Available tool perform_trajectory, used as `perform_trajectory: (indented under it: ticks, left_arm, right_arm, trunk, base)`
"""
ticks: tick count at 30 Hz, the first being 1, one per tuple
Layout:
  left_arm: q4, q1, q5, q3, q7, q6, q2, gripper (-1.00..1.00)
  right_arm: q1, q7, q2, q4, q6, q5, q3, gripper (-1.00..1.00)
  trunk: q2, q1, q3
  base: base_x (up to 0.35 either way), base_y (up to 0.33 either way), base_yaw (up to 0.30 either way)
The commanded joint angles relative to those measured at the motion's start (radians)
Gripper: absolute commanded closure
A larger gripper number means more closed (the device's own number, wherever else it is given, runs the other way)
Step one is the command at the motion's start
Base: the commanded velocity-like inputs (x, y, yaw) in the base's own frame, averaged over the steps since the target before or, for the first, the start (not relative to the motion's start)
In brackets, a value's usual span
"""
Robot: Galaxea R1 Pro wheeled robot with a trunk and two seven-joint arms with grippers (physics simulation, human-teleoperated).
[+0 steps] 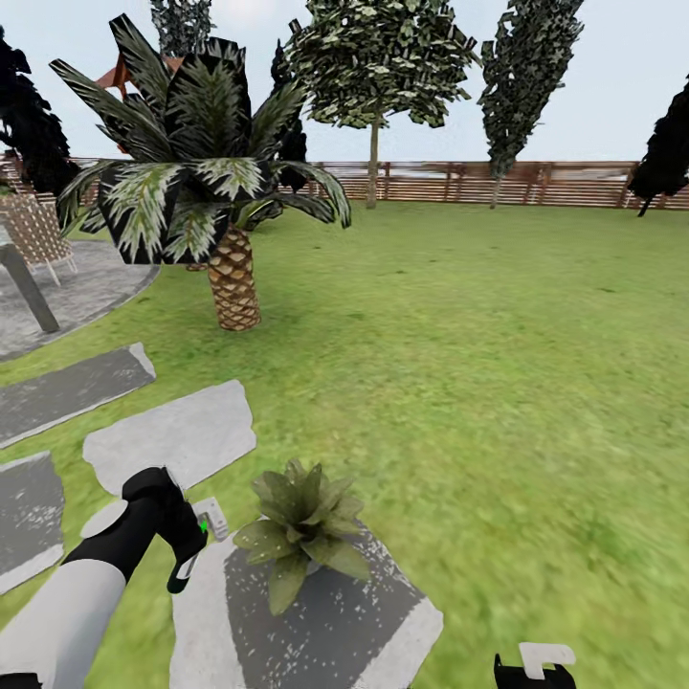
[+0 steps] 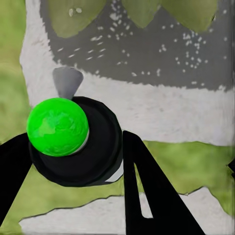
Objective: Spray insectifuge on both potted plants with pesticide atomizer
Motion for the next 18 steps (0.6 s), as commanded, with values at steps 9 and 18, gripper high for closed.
perform_trajectory:
  ticks: [9,18]
  left_arm:
    - [-0.003,-0.001,-0.005,0.003,-0.007,0.01,-0.001,1.0]
    - [-0.002,-0.001,-0.006,0.003,-0.007,0.01,0.0,1.0]
  right_arm:
    - [-0.001,-0.003,0.0,0.001,-0.003,0.011,-0.008,-1.0]
    - [-0.001,-0.003,-0.003,0.001,-0.003,0.012,-0.008,-1.0]
  trunk:
    - [0.0,0.0,-0.001]
    - [0.0,0.0,-0.001]
  base:
    - [-0.155,-0.244,0.238]
    - [-0.034,-0.275,0.01]
